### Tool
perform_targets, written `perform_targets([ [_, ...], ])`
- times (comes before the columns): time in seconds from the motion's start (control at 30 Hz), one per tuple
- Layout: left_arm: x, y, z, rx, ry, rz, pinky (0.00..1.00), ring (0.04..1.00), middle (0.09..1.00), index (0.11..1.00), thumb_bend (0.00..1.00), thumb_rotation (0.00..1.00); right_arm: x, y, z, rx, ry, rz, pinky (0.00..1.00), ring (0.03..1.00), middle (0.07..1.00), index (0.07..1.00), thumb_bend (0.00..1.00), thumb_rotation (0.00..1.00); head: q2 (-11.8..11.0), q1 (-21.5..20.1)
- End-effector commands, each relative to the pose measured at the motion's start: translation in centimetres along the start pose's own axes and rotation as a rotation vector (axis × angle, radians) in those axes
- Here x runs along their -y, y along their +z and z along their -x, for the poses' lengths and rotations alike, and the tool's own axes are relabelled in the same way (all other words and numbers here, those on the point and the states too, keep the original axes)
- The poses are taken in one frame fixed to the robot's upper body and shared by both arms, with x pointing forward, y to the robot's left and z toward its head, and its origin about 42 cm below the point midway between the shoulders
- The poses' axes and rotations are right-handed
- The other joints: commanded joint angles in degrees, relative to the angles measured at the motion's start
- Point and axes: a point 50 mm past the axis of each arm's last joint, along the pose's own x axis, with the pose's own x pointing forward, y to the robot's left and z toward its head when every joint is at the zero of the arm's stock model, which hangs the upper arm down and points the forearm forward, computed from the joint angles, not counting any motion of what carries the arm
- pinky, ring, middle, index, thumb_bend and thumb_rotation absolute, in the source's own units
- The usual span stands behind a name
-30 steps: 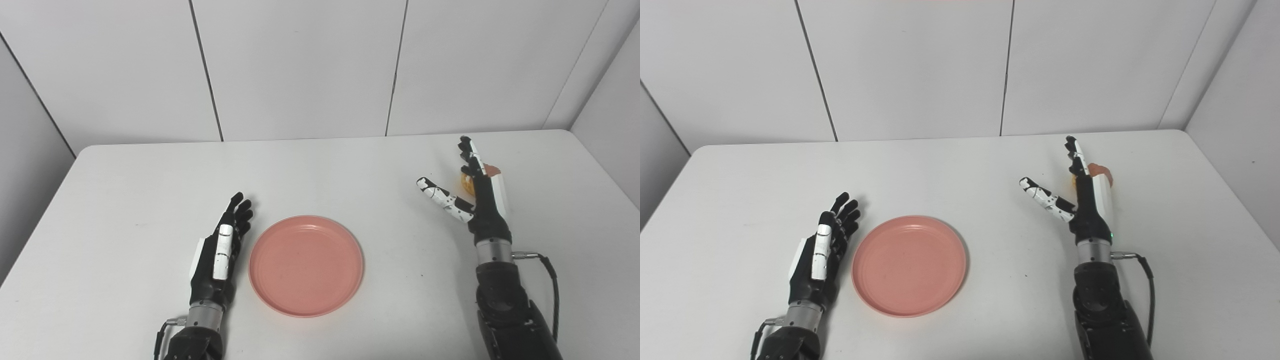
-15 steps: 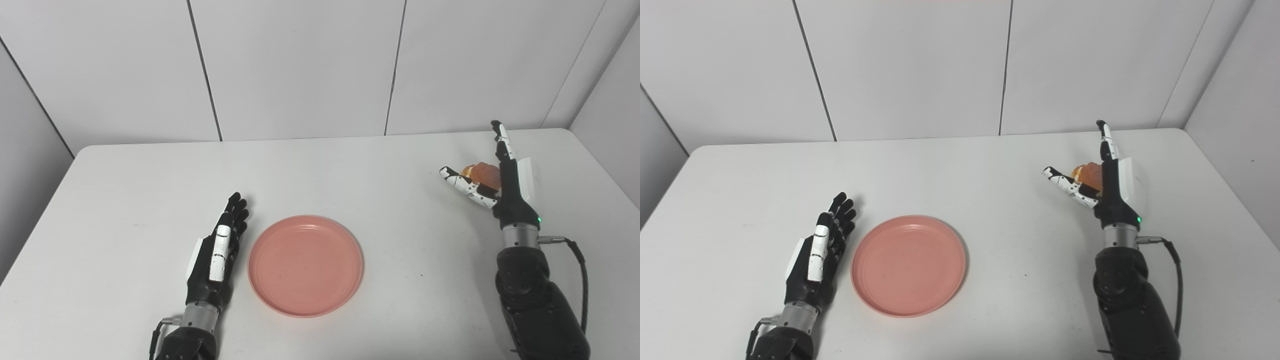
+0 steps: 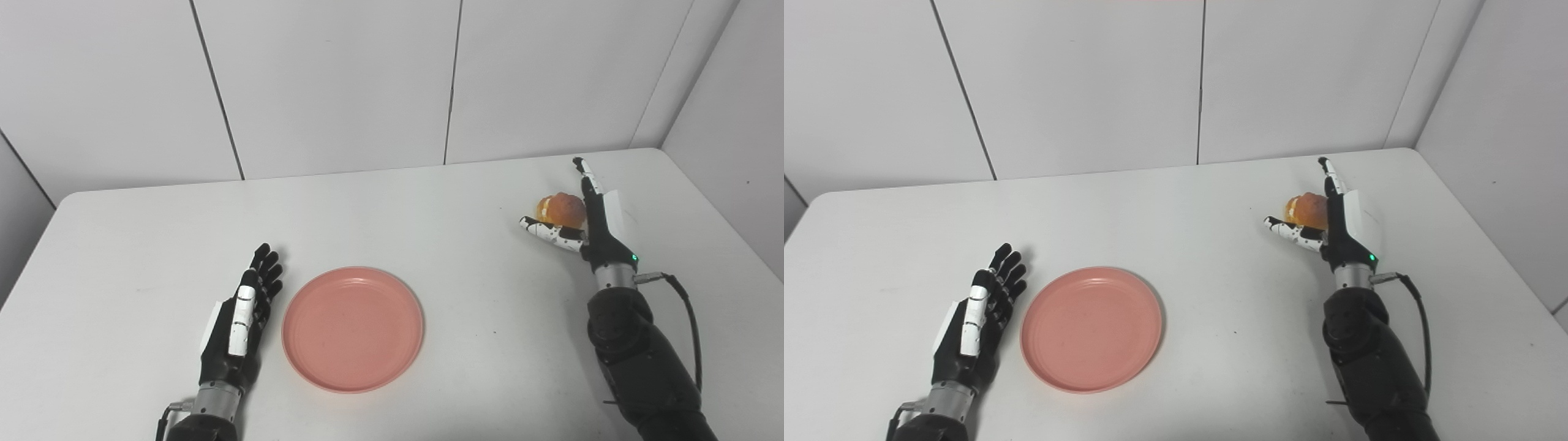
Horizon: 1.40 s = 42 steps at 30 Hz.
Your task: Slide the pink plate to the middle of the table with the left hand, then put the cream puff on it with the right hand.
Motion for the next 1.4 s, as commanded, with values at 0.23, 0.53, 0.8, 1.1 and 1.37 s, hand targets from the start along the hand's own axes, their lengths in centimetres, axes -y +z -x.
perform_targets([
  [0.23,-1.0,-0.5,0.3,-0.027,-0.004,-0.001,1.00,0.986,0.987,0.977,0.62,1.00,0.3,2.2,-2.2,0.025,-0.008,-0.017,0.73,0.852,0.903,0.895,0.85,0.20,0.2,-0.5],
  [0.53,-1.1,-0.6,0.4,-0.018,-0.001,-0.003,0.99,0.984,0.983,0.972,0.63,1.00,-0.1,2.2,-2.3,0.001,-0.054,-0.031,0.54,0.691,0.823,0.829,0.66,0.02,0.3,-0.3],
  [0.8,-0.9,-0.6,0.4,-0.022,-0.004,-0.002,1.00,0.988,0.991,0.982,0.64,1.00,-0.1,1.6,-2.1,0.030,-0.143,-0.064,0.41,0.469,0.674,0.666,0.47,0.00,0.3,0.1],
  [1.1,-0.9,-0.5,0.4,-0.015,-0.006,-0.004,0.99,0.985,0.988,0.980,0.63,1.00,0.1,1.7,-2.1,-0.001,-0.162,-0.025,0.42,0.468,0.657,0.609,0.47,0.00,0.5,0.2],
  [1.37,-0.8,-0.4,0.5,-0.020,-0.007,-0.004,0.99,0.985,0.987,0.977,0.64,1.00,0.2,1.8,-2.1,0.003,-0.189,-0.030,0.36,0.479,0.613,0.582,0.46,0.00,0.5,0.3],
])
